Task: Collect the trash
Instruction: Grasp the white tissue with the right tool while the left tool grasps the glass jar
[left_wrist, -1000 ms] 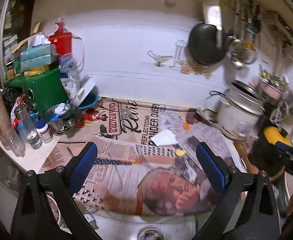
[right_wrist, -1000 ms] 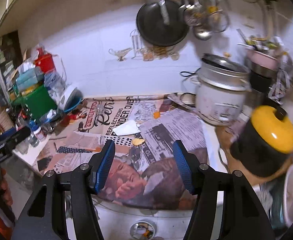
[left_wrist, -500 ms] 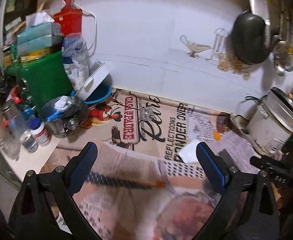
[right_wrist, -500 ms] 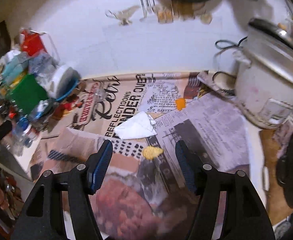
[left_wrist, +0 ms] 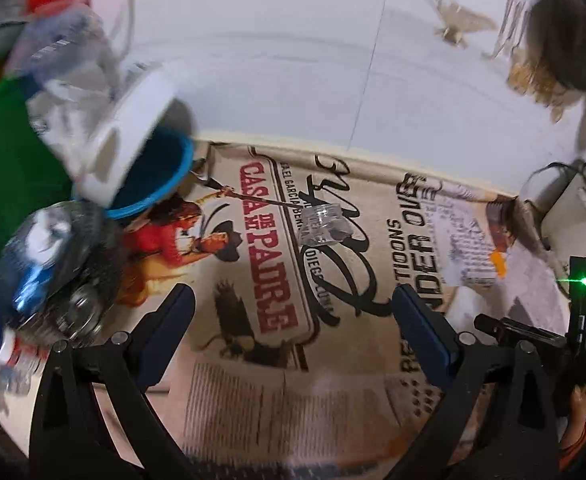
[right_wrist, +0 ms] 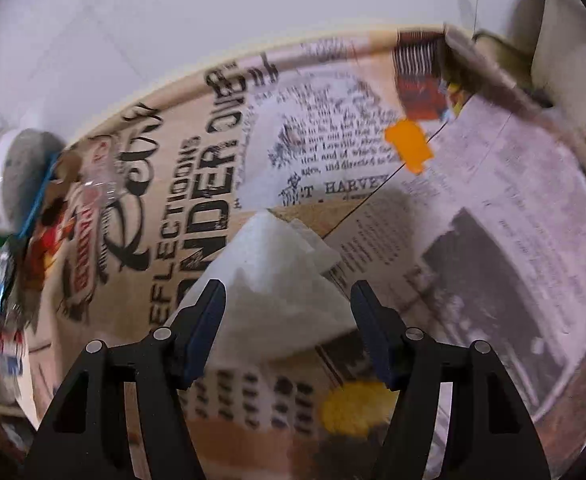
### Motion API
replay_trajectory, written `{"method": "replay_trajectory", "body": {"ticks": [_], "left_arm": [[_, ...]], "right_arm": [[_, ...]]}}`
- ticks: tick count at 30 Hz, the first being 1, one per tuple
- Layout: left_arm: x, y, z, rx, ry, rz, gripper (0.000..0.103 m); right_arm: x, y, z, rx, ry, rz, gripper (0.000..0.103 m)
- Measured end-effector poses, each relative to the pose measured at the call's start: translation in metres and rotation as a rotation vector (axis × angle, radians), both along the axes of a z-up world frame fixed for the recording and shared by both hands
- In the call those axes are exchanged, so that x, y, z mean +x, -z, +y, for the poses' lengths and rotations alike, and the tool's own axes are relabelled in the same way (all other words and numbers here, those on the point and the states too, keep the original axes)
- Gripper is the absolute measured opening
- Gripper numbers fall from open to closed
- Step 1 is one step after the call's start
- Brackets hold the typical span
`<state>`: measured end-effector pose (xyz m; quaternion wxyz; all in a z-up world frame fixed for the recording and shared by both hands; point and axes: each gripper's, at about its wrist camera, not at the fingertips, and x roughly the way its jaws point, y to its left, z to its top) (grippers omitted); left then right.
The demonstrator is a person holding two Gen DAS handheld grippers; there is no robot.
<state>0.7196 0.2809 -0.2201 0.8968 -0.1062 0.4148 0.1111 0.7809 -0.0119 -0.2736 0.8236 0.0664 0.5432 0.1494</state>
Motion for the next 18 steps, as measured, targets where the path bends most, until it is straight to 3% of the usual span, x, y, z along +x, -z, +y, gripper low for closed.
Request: {"method": "replay_trajectory", "body": {"ticks": [6,11,15,18], "left_arm": [[0.053,0.031,0.012,-0.027,0.026,0.032,0.099],[0.09,0.054,0.016,-0.065,0.023,0.053,0.099],[0.115,0.07,0.014,-0.07,0.022,0.064,0.099],[0.129,0.081,0.01,-0.077,0.037,0.087,0.092]], "right_arm": [[-0.003,0.007,0.025,-0.095,-0.054,-0.017,0.048],[-0.007,0.006,0.037,-0.126,-0.108,-0.058,0.018],[-0.004,0.005,0.037,-0.106,-0.113,-0.056,0.012],[-0.003,0.001,0.034,-0.072,-0.097,-0.055,0.01]]}}
